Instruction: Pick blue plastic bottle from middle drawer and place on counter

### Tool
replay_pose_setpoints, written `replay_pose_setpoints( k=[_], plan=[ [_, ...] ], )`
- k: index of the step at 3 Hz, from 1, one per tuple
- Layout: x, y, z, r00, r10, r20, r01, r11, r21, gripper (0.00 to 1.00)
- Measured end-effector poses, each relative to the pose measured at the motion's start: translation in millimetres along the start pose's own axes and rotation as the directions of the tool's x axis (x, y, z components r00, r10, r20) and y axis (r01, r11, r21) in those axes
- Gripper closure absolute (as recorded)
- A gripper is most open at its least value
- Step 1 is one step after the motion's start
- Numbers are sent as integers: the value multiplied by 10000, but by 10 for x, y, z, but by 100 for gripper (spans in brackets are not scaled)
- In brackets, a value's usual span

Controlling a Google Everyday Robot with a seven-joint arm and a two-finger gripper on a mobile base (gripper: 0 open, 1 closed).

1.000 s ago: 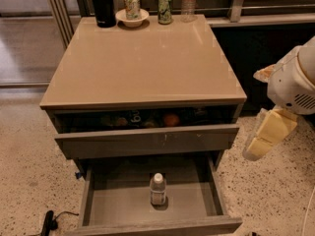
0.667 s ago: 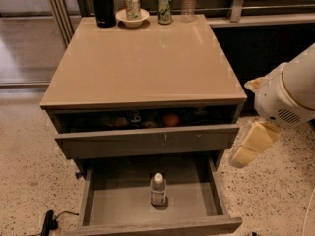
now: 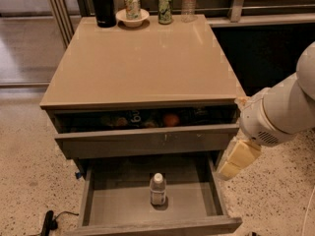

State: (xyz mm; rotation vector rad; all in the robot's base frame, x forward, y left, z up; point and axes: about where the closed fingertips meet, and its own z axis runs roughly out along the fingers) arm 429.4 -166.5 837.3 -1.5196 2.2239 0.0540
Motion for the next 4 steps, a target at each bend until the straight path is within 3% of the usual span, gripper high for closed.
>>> replay_pose_setpoints(
  k=[1,2,3,4],
  plan=[
    [34,99,206,9994,295,198,-298,9995,145,0],
    [175,194,630,9969,697,357,-703,9974,145,0],
    [280,297,1034,9969,691,381,-685,9975,-171,0],
    [348,395,1413,9980,504,383,-472,9957,-792,0]
  ],
)
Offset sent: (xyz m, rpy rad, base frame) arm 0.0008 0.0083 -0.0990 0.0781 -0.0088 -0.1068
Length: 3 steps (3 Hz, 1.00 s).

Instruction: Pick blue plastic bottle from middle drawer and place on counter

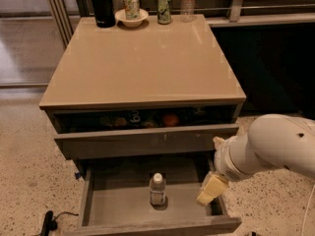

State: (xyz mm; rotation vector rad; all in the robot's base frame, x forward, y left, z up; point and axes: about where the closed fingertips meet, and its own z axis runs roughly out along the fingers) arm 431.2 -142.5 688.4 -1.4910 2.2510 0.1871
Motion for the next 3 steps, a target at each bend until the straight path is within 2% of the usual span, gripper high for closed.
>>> replay_pose_setpoints(
  k=[1,2,3],
  plan=[
    [18,86,421,9994,-141,328,160,9982,-586,0],
    [35,228,834,9985,-73,534,144,9910,-1333,0],
    [63,252,893,9985,-76,535,149,9902,-1385,0]
  ],
)
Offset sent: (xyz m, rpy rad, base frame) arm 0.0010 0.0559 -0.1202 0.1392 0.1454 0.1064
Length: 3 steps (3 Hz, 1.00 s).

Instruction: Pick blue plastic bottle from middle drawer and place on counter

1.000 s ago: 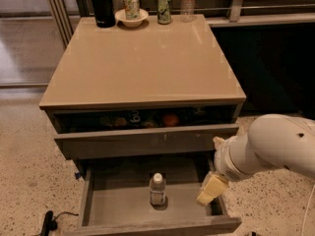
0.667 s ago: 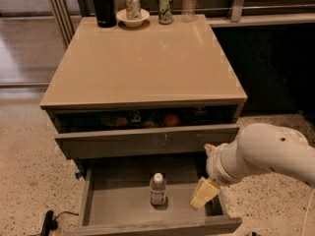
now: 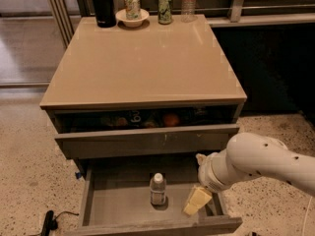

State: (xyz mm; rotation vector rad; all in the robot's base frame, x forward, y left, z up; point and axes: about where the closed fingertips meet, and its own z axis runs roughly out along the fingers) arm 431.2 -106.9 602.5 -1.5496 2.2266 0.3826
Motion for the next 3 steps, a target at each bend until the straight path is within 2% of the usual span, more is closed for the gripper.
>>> replay_pose_setpoints(
  k=[3],
  plan=[
    [114,4,583,9976,-57,684,78,9995,-299,0]
  ],
)
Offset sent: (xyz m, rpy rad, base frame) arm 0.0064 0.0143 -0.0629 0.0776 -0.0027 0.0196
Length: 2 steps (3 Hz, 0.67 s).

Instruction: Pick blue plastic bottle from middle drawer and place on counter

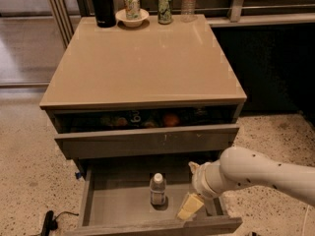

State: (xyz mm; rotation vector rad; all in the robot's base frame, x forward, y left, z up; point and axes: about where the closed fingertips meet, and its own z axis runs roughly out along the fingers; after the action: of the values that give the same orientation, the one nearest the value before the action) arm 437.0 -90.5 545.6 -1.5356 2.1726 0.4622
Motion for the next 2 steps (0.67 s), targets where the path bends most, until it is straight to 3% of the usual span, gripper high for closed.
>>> replay_pose_setpoints(
  k=[2],
  plan=[
    [-161,-22,308,9960,-383,813,392,9992,-89,0]
  ],
)
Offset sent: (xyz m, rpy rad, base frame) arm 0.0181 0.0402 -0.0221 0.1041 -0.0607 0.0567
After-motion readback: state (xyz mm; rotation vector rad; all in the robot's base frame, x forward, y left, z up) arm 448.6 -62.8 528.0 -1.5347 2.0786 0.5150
